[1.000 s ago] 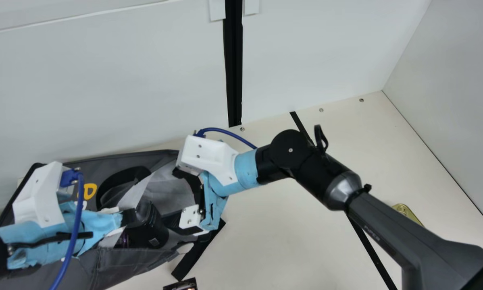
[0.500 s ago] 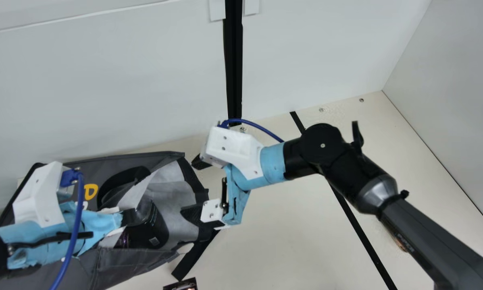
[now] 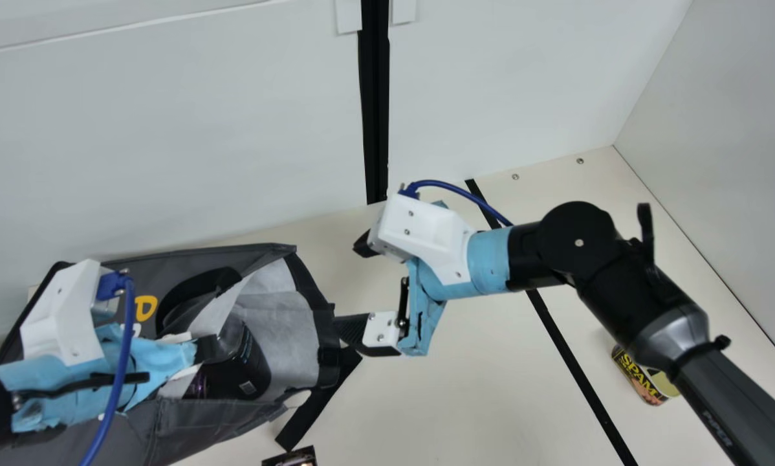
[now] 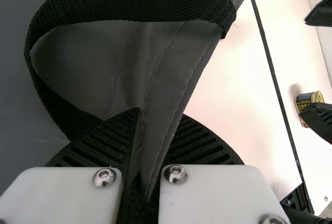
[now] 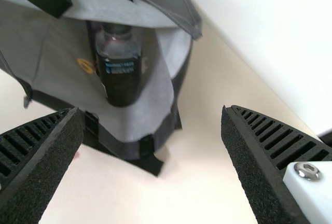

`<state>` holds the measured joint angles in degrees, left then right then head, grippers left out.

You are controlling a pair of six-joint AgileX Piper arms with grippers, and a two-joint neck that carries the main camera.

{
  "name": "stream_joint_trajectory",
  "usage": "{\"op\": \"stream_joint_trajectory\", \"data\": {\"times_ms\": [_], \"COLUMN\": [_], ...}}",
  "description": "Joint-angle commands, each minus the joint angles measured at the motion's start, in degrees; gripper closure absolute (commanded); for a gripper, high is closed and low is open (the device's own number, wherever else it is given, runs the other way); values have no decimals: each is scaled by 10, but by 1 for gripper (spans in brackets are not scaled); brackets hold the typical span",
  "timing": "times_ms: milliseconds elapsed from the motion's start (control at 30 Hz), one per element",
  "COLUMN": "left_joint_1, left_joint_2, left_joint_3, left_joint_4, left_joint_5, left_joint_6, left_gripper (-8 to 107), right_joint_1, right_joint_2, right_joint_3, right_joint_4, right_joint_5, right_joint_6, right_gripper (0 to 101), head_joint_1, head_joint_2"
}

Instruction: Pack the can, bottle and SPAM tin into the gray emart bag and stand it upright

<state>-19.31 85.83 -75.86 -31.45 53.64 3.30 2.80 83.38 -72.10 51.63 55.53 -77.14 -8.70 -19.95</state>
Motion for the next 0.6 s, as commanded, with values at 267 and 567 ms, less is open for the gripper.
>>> {"op": "stream_joint_trajectory", "data": {"times_ms": [267,567], "left_joint_1": [0,0], "left_joint_2": [0,0], "left_joint_3": [0,0], "left_joint_4": [0,0], "left_joint_5": [0,0], "left_joint_6": [0,0], "left_gripper": [107,107], "right_joint_1": [-44,-100], "right_joint_2": [-54,-106], "right_joint_3": [13,31], "right_joint_4": [-48,-85], "right_joint_5": [-4,4], "right_joint_6": [38,73], "right_gripper": [6,6], "head_joint_1": [-13,-13], "head_joint_2": [0,0]}}
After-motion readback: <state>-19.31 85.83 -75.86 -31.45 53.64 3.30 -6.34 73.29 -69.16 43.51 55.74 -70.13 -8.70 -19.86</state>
